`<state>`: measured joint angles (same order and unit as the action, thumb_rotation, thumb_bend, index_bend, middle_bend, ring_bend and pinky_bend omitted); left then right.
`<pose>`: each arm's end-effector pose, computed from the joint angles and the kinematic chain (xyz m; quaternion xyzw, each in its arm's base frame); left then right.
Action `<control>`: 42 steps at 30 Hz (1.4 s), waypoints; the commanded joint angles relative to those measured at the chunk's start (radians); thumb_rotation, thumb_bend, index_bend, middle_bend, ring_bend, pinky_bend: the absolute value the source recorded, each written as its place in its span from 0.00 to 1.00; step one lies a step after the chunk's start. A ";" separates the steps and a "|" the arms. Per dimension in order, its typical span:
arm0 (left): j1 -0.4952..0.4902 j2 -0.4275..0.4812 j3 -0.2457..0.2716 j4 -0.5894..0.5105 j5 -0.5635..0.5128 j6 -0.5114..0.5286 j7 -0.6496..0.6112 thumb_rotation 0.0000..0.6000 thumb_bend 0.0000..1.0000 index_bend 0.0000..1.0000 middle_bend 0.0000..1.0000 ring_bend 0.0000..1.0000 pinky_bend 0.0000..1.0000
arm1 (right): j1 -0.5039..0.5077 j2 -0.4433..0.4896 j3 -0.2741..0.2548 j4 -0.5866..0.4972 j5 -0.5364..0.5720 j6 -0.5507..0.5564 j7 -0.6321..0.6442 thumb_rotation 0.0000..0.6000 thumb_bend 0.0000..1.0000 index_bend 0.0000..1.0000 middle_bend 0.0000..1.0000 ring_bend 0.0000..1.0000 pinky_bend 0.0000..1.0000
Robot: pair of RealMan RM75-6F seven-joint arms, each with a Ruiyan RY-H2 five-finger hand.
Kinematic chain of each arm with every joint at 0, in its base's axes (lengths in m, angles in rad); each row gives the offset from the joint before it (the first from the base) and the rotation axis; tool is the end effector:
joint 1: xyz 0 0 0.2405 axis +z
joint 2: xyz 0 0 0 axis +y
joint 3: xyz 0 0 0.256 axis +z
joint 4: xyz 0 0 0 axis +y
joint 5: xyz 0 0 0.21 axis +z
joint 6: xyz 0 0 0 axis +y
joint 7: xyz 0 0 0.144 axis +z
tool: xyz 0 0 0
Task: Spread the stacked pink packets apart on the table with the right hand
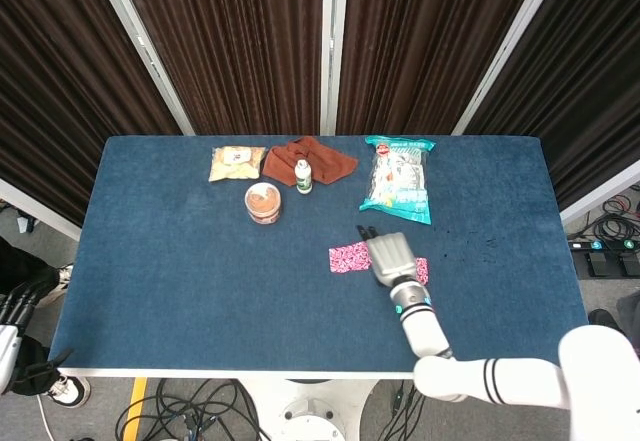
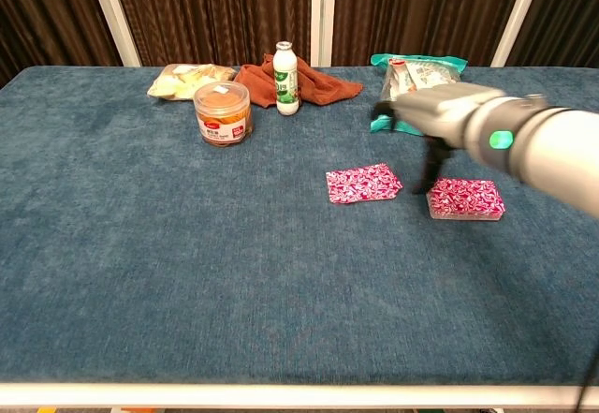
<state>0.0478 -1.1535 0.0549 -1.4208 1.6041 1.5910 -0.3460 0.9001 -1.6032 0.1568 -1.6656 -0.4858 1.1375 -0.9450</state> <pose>-0.3503 0.1158 0.1601 -0.5585 -0.4621 -0.4224 0.5441 -0.1277 -0.3284 -0.0378 0.7598 -0.3817 0.1961 0.4884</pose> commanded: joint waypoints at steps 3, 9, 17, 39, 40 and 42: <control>-0.001 -0.003 0.002 -0.003 0.002 -0.004 0.010 1.00 0.13 0.11 0.08 0.00 0.11 | -0.054 0.068 -0.054 -0.021 0.030 -0.005 0.038 1.00 0.10 0.14 0.17 0.77 0.83; -0.001 -0.007 0.007 -0.002 0.001 -0.012 0.015 1.00 0.13 0.11 0.08 0.00 0.11 | -0.072 0.056 -0.078 0.016 0.020 -0.032 0.074 1.00 0.10 0.16 0.17 0.77 0.83; -0.002 -0.009 0.006 0.004 -0.002 -0.015 0.011 1.00 0.13 0.11 0.08 0.00 0.11 | -0.072 0.013 -0.080 0.069 0.001 -0.037 0.089 1.00 0.11 0.22 0.20 0.77 0.83; 0.000 -0.011 0.004 0.019 -0.010 -0.017 -0.011 1.00 0.13 0.11 0.08 0.00 0.11 | -0.065 -0.027 -0.069 0.121 0.006 -0.036 0.069 1.00 0.14 0.26 0.28 0.77 0.83; 0.000 -0.012 0.004 0.020 -0.010 -0.018 -0.011 1.00 0.13 0.11 0.08 0.00 0.11 | -0.065 -0.028 -0.069 0.122 0.007 -0.037 0.067 1.00 0.14 0.26 0.28 0.77 0.83; 0.000 -0.012 0.003 0.022 -0.011 -0.018 -0.013 1.00 0.13 0.11 0.08 0.00 0.11 | -0.065 -0.029 -0.068 0.124 0.009 -0.037 0.066 1.00 0.14 0.26 0.28 0.77 0.83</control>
<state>0.0478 -1.1658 0.0584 -1.3989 1.5934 1.5730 -0.3589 0.8353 -1.6327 0.0889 -1.5418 -0.4766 1.1005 -0.8792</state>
